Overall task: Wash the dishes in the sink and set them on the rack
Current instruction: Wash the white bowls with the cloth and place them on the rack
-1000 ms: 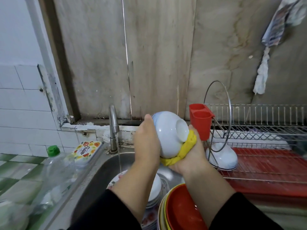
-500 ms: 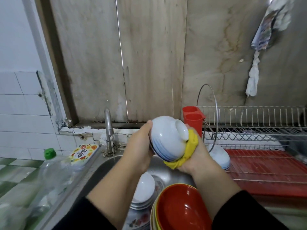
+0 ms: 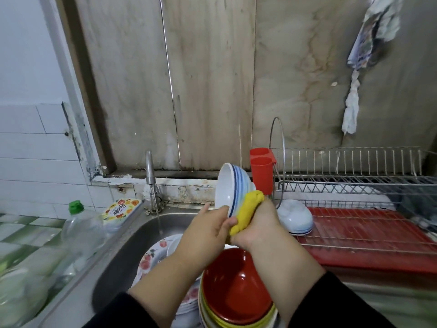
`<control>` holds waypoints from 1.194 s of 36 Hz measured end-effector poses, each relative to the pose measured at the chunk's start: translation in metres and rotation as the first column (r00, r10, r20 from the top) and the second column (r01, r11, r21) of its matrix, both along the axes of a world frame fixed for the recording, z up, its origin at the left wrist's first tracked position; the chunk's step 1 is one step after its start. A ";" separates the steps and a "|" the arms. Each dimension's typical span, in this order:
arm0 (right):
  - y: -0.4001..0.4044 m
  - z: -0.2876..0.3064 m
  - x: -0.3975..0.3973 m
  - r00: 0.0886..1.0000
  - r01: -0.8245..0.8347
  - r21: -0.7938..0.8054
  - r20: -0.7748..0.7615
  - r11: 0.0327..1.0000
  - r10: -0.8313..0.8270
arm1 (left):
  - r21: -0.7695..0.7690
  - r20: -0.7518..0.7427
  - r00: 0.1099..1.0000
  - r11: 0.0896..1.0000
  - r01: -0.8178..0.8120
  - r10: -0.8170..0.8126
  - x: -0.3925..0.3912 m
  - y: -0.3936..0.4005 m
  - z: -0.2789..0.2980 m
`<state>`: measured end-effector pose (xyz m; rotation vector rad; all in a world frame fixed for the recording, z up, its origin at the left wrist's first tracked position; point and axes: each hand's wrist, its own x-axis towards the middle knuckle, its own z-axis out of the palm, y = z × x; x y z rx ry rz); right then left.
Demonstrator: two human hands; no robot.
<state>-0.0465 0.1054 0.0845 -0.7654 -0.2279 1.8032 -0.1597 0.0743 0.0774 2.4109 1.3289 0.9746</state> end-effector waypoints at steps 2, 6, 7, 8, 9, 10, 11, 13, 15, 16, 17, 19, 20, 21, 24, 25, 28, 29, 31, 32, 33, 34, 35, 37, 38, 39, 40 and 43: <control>-0.002 0.000 0.006 0.998 -0.050 -0.021 0.024 0.999 0.051 | 0.031 -0.098 0.995 0.999 -0.007 0.010 0.002 -0.005 0.003; -0.013 0.007 0.017 0.995 -0.042 0.033 0.093 0.999 0.039 | 0.167 -0.374 0.918 0.983 -0.073 0.132 0.004 -0.017 0.012; -0.016 0.008 0.019 0.992 -0.025 0.057 0.123 0.998 0.018 | 0.217 -0.446 0.880 0.974 -0.068 0.162 0.002 -0.016 0.011; -0.019 0.010 0.020 0.988 -0.013 0.078 0.157 0.997 0.001 | 0.287 -0.472 0.859 0.956 -0.063 0.198 0.002 -0.017 0.012; -0.021 0.011 0.023 0.982 -0.019 0.098 0.189 0.995 0.000 | 0.338 -0.465 0.860 0.940 -0.049 0.212 0.000 -0.016 0.012; -0.026 0.014 0.026 0.973 -0.057 0.121 0.228 0.991 0.028 | 0.378 -0.466 0.849 0.924 -0.061 0.247 0.001 -0.019 0.017; -0.029 0.016 0.028 0.967 -0.098 0.142 0.247 0.985 0.061 | 0.370 -0.504 0.827 0.928 -0.053 0.248 -0.001 -0.019 0.020; -0.036 0.021 0.031 0.956 -0.198 0.184 0.251 0.963 0.149 | 0.320 -0.596 0.756 0.944 -0.084 0.270 -0.003 -0.020 0.020; -0.042 0.023 0.034 0.947 -0.251 0.215 0.255 0.944 0.194 | 0.301 -0.642 0.710 0.947 -0.115 0.290 -0.005 -0.021 0.022; -0.044 0.023 0.034 0.947 -0.257 0.219 0.252 0.941 0.200 | 0.320 -0.659 0.685 0.940 -0.120 0.312 -0.006 -0.024 0.025; -0.046 0.025 0.033 0.949 -0.255 0.220 0.245 0.942 0.200 | 0.309 -0.654 0.692 0.943 -0.126 0.307 -0.007 -0.025 0.026; -0.050 0.030 0.031 0.961 -0.229 0.222 0.204 0.948 0.185 | 0.260 -0.637 0.719 0.956 -0.137 0.276 -0.006 -0.027 0.030; -0.052 0.031 0.028 0.968 -0.213 0.231 0.184 0.949 0.172 | 0.256 -0.621 0.733 0.956 -0.144 0.277 -0.007 -0.027 0.028; -0.054 0.032 0.025 0.973 -0.196 0.248 0.172 0.949 0.156 | 0.286 -0.547 0.785 0.946 -0.150 0.290 -0.010 -0.026 0.025; -0.059 0.035 0.022 0.984 -0.139 0.282 0.144 0.949 0.102 | 0.198 -0.105 0.932 0.926 -0.321 0.346 -0.010 -0.033 0.022; -0.061 0.037 0.021 0.988 -0.114 0.286 0.132 0.951 0.079 | 0.036 0.030 0.918 0.917 -0.397 0.396 -0.011 -0.036 0.021; -0.066 0.043 0.017 0.996 -0.049 0.316 0.086 0.948 0.023 | -0.564 0.387 0.721 0.766 -0.308 0.575 -0.015 -0.043 0.022; -0.067 0.044 0.015 0.997 -0.034 0.327 0.077 0.944 0.009 | -0.703 0.454 0.643 0.691 -0.167 0.617 -0.018 -0.042 0.022; -0.068 0.046 0.008 0.998 -0.011 0.338 0.069 0.941 -0.013 | -0.855 0.503 0.567 0.470 0.217 0.652 -0.021 -0.043 0.031; -0.069 0.046 0.004 0.997 -0.002 0.343 0.068 0.939 -0.022 | -0.853 0.521 0.554 0.382 0.355 0.649 -0.022 -0.044 0.033; -0.070 0.046 0.001 0.998 -0.003 0.358 0.065 0.934 -0.022 | -0.828 0.551 0.533 0.340 0.445 0.642 -0.021 -0.044 0.033; -0.071 0.047 -0.004 0.997 0.007 0.381 0.070 0.925 -0.036 | -0.794 0.589 0.505 0.339 0.504 0.631 -0.023 -0.043 0.035; -0.072 0.047 -0.007 0.995 0.027 0.401 0.080 0.916 -0.064 | -0.757 0.631 0.455 0.371 0.538 0.628 -0.024 -0.041 0.035; -0.074 0.047 -0.012 0.978 0.081 0.423 0.141 0.902 -0.154 | -0.688 0.700 0.317 0.483 0.542 0.640 -0.025 -0.038 0.035; -0.076 0.047 -0.013 0.963 0.107 0.431 0.179 0.896 -0.201 | -0.649 0.730 0.254 0.526 0.549 0.635 -0.025 -0.038 0.036; -0.079 0.046 -0.014 0.949 0.123 0.437 0.211 0.891 -0.234 | -0.606 0.754 0.207 0.538 0.585 0.624 -0.025 -0.039 0.038; -0.081 0.045 -0.016 0.939 0.126 0.438 0.236 0.890 -0.249 | -0.569 0.768 0.171 0.536 0.624 0.617 -0.025 -0.042 0.041; -0.091 0.043 -0.020 0.926 0.138 0.413 0.268 0.900 -0.265 | -0.490 0.805 0.119 0.538 0.686 0.581 -0.026 -0.049 0.046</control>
